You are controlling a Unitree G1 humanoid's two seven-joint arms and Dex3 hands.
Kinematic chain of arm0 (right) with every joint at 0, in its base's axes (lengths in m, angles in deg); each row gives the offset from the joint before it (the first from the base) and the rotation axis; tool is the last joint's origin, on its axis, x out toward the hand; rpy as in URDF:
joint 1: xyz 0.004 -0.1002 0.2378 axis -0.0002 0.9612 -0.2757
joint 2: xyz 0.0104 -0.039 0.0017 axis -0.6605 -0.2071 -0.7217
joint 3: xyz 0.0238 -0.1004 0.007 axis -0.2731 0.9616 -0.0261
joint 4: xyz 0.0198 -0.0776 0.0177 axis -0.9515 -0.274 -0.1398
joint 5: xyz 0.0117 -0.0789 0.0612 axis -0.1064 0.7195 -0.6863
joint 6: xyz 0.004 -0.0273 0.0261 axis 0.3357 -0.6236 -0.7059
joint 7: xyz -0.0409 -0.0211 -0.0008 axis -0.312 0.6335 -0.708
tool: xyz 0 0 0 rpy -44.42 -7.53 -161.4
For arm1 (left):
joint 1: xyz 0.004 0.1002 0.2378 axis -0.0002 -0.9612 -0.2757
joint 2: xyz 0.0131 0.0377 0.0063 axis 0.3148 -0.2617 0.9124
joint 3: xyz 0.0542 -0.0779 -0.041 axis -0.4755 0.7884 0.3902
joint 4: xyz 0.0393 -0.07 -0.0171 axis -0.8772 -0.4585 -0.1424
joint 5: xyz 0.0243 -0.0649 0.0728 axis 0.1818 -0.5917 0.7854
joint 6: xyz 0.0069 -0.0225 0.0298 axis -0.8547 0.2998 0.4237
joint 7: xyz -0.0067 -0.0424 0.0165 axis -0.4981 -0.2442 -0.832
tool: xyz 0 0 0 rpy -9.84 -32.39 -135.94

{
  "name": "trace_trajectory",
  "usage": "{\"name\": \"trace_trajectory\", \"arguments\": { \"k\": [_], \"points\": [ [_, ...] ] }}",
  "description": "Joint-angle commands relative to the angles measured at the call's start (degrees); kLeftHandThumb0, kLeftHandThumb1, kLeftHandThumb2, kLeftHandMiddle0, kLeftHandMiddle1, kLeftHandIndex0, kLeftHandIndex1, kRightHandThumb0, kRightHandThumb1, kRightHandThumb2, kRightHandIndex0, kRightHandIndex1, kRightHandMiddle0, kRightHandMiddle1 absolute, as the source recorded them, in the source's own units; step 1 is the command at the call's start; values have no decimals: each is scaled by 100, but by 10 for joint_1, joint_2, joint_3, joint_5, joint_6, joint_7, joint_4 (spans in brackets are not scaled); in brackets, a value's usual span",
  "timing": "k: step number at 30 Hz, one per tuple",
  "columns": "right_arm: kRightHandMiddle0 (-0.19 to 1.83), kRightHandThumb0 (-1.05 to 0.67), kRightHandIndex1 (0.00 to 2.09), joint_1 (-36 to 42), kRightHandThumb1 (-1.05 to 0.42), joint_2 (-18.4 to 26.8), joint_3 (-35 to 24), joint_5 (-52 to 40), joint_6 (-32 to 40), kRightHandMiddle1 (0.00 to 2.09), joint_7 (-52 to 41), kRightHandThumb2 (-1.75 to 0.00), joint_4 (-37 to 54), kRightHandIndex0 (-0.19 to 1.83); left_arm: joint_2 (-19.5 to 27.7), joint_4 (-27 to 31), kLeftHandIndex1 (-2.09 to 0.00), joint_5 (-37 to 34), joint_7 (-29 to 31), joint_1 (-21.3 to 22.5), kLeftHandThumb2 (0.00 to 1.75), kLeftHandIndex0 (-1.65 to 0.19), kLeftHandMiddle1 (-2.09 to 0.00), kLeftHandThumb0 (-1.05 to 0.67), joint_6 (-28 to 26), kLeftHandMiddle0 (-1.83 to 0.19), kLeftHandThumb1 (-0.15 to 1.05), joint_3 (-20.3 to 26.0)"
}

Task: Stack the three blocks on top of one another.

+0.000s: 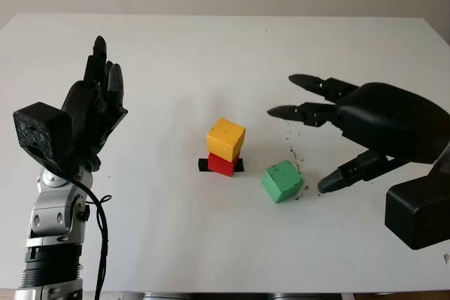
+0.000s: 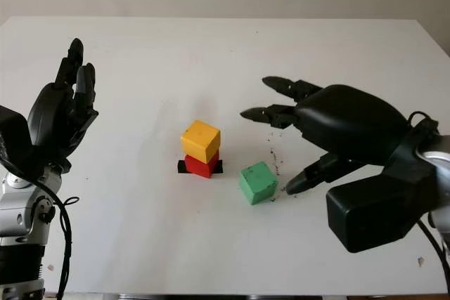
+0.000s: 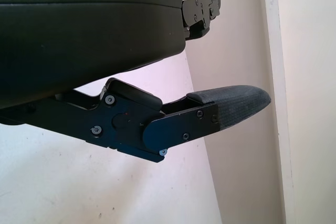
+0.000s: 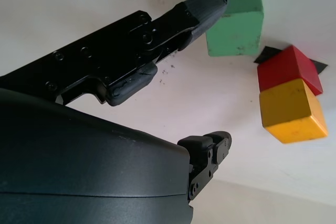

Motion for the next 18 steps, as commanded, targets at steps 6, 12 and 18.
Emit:
{"name": "trace_trajectory", "arguments": {
  "k": [6, 12, 18],
  "points": [
    [37, -72, 5, 41, -83, -13, 24, 21, -23, 6, 22, -5, 5, 1, -4, 7, 0, 1, -7, 7, 70, 19, 0, -74, 5, 19, 105, -1],
    [40, -72, 6, 56, -85, -27, 44, 43, -47, 7, 55, -6, -22, 2, -1, 12, 0, 0, -5, 5, 69, 19, 0, -73, 2, 19, 105, -1],
    [42, -67, 6, 55, -83, -43, 60, 44, -41, 7, 64, -5, -35, 2, 3, 14, 0, 5, -4, 4, 70, 19, 0, -73, -3, 19, 105, -4]
  ]
}}
